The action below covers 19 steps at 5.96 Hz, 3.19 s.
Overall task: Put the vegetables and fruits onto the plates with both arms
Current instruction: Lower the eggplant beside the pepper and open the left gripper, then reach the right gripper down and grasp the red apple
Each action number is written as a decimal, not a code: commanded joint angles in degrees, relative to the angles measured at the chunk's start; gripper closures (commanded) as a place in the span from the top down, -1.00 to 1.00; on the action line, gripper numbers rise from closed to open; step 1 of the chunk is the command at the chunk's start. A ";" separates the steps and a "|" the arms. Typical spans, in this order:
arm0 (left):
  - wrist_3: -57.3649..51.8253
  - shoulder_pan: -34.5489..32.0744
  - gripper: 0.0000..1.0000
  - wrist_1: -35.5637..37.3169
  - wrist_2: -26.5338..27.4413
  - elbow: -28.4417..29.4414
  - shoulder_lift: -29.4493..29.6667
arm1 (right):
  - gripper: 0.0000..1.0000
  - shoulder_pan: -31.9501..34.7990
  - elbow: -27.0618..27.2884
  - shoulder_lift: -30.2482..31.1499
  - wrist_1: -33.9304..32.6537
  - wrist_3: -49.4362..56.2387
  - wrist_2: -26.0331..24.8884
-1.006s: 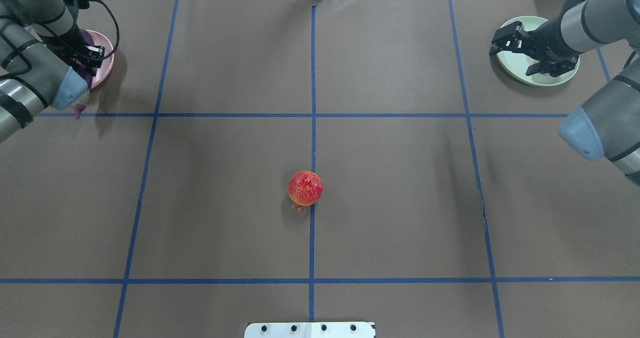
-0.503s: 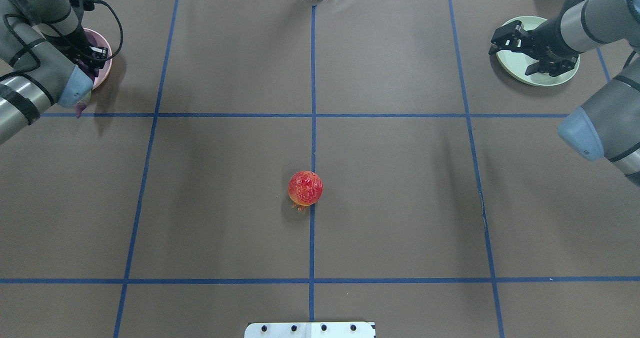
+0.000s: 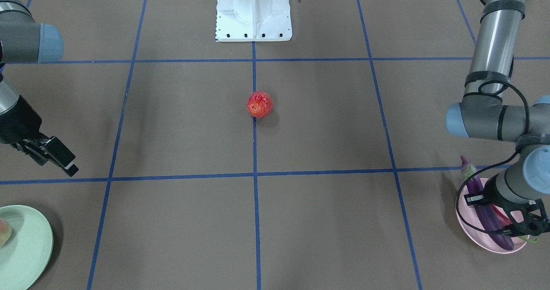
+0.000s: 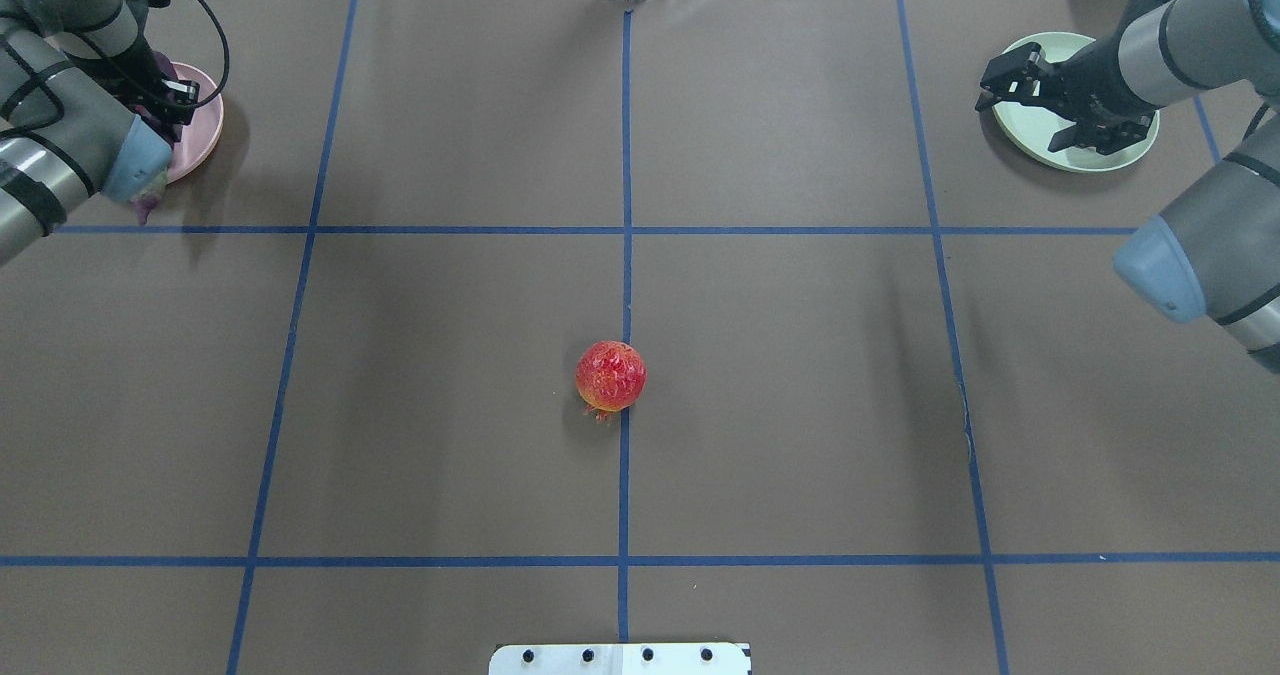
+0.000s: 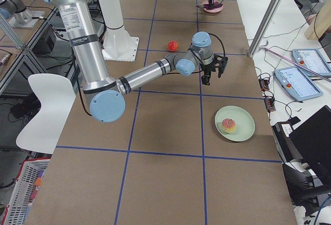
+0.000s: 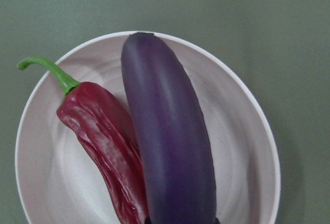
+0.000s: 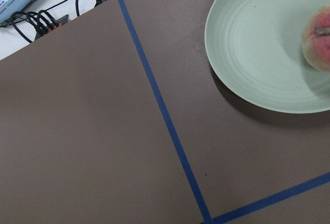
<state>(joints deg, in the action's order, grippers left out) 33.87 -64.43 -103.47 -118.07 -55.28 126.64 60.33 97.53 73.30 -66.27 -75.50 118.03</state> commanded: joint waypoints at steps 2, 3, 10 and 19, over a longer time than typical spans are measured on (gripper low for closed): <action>-0.21 -0.17 1.00 -0.41 0.12 1.32 0.80 | 1.00 -0.65 0.20 -0.35 0.09 -0.96 0.01; -0.21 -0.60 1.00 -0.41 0.03 1.32 1.41 | 1.00 -2.22 1.16 -0.79 0.09 -4.71 0.10; 0.67 -2.98 1.00 -0.41 -5.51 -3.69 1.95 | 1.00 -36.38 10.31 -10.79 -6.68 -28.48 -16.99; 0.67 -2.81 1.00 -0.41 -5.16 -3.96 1.68 | 1.00 -44.25 -5.05 -20.03 -0.12 -28.56 -38.40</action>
<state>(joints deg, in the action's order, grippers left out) 34.52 -67.28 -103.94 -123.25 -59.22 128.32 15.92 94.75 54.06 -68.71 -103.97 79.90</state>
